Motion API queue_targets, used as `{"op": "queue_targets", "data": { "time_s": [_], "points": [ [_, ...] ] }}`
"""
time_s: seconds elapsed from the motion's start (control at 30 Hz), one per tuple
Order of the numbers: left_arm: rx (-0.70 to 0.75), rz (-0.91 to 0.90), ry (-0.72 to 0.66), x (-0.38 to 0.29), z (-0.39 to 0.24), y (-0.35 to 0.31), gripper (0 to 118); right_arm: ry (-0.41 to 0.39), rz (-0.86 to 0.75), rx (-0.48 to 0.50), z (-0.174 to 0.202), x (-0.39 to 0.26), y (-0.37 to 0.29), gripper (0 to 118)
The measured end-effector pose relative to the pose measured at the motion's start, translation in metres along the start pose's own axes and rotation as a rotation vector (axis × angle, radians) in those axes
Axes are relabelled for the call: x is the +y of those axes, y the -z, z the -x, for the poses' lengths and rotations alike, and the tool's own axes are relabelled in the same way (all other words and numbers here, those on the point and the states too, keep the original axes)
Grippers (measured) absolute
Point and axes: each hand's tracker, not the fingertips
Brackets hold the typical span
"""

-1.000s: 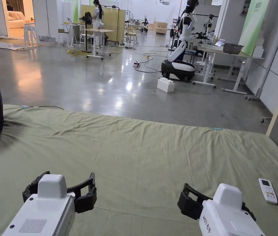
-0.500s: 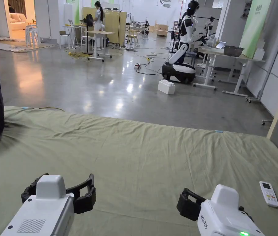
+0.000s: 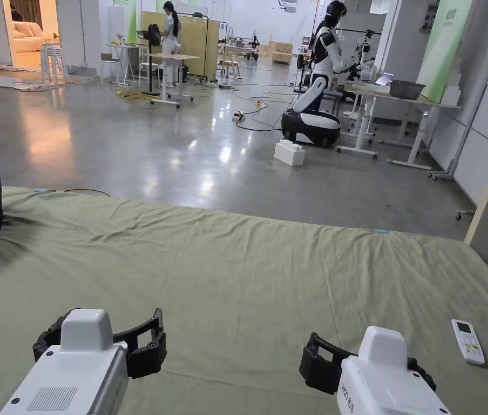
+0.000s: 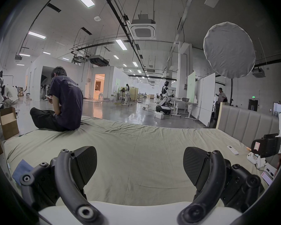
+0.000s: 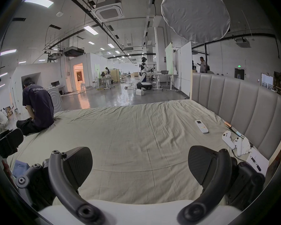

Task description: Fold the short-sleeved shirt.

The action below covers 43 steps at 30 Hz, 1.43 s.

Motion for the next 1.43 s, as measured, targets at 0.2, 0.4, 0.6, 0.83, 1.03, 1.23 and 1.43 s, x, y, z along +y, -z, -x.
{"op": "queue_targets", "data": {
  "time_s": [0.2, 0.4, 0.6, 0.83, 1.03, 1.23, 1.43],
  "points": [
    [0.01, -0.001, 0.034, 0.004, -0.002, 0.0, 107, -0.007, 0.001, -0.015, 0.004, 0.002, 0.002, 117],
    [0.017, -0.001, 0.059, 0.007, -0.002, 0.0, 108, 0.004, 0.022, -0.016, 0.004, 0.003, 0.006, 117],
    [0.021, 0.007, 0.047, 0.009, 0.0, 0.0, 109, 0.014, 0.037, -0.003, 0.001, 0.006, 0.008, 117],
    [0.016, 0.014, 0.044, 0.009, -0.001, 0.002, 108, 0.02, 0.053, 0.002, -0.002, 0.01, 0.01, 117],
    [0.011, 0.02, 0.035, 0.009, -0.001, 0.004, 109, 0.066, 0.081, -0.022, -0.01, 0.007, 0.015, 117],
    [0.011, 0.021, 0.043, 0.008, -0.001, 0.006, 109, 0.14, 0.031, 0.081, -0.019, 0.003, 0.015, 117],
    [0.004, 0.017, 0.053, 0.007, -0.003, 0.01, 109, 0.107, -0.042, 0.085, -0.02, 0.0, 0.013, 117]
  ]
}}
